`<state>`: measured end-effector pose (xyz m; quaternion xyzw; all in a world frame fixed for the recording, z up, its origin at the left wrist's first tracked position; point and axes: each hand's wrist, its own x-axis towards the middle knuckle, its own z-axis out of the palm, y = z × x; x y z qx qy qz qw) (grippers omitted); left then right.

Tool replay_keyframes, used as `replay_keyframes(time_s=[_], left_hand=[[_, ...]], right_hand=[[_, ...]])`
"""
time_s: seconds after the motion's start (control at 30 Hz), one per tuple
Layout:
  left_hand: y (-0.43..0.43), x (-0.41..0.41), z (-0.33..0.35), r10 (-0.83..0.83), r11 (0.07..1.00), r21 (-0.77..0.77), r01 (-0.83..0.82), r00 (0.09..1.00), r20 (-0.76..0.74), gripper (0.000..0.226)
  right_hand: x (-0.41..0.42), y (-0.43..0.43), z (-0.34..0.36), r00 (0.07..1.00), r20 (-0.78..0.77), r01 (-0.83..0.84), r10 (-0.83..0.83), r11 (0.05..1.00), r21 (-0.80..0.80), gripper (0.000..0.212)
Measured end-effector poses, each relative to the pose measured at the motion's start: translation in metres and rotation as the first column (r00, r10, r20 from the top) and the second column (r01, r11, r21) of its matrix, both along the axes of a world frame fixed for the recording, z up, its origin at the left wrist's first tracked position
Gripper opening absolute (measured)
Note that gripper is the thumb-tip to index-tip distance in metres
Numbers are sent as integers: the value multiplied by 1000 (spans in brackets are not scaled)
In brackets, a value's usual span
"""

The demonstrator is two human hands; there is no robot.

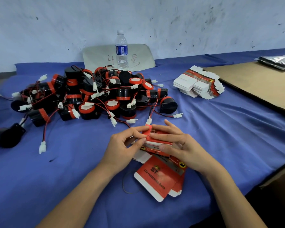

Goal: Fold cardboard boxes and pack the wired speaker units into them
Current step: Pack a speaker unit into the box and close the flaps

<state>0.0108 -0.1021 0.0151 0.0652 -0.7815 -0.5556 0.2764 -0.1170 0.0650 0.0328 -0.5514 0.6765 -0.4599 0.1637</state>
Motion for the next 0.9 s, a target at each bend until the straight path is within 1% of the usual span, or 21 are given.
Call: replay_keyframes(time_s=[0.1, 0.17, 0.27, 0.3, 0.37, 0.4, 0.47, 0.5, 0.53, 0.6, 0.67, 0.73, 0.8, 0.9], left_hand=[[-4, 1, 1, -27, 998, -62, 26, 1000, -3, 7], [-5, 2, 1, -22, 994, -103, 21, 1000, -8, 10], [-8, 2, -2, -17, 988, -152, 17, 1000, 2, 1], [-8, 2, -3, -12, 985, -171, 12, 1000, 3, 2], [-7, 1, -2, 1, 980, -197, -1, 1000, 0, 5], [-6, 0, -2, 3, 980, -201, -3, 1000, -1, 7], [-1, 0, -2, -6, 974, -226, 6, 1000, -1, 10], [1, 0, -1, -3, 964, -265, 5, 1000, 4, 14], [4, 1, -1, 12, 948, -317, -9, 1000, 7, 18], [10, 1, 1, 63, 907, -416, -61, 998, -10, 30], [13, 1, 2, 82, 870, -485, -93, 996, -44, 33], [15, 1, 2, 85, 856, -509, -97, 995, -47, 30], [15, 1, 0, 94, 859, -503, -97, 995, -31, 30], [17, 1, 1, 79, 836, -543, -82, 996, -29, 27]], right_hand=[[-5, 0, 1, 999, -49, 21, -18, 997, 70, 36], [-8, 0, 2, 997, -74, 21, -14, 995, 101, 35], [-7, 0, 4, 994, -108, 34, -18, 988, 151, 31], [-5, 0, 5, 995, -103, 32, -15, 984, 173, 30], [-4, 1, 6, 998, -55, 19, -7, 976, 216, 32], [-4, 3, 8, 1000, 1, 3, -3, 973, 232, 34], [-5, 7, 11, 981, 192, -69, 27, 974, 216, 38], [-5, 9, 13, 959, 277, -109, 54, 977, 185, 39], [-6, 11, 14, 945, 318, -136, 81, 978, 156, 38], [-7, 15, 13, 939, 322, -160, 119, 981, 106, 36], [-9, 17, 11, 930, 348, -137, 117, 990, 32, 34], [-11, 19, 7, 904, 413, -113, 108, 994, -12, 33], [-13, 20, 5, 886, 451, -112, 110, 993, -23, 33], [-14, 19, 4, 888, 445, -118, 120, 993, -32, 33]])
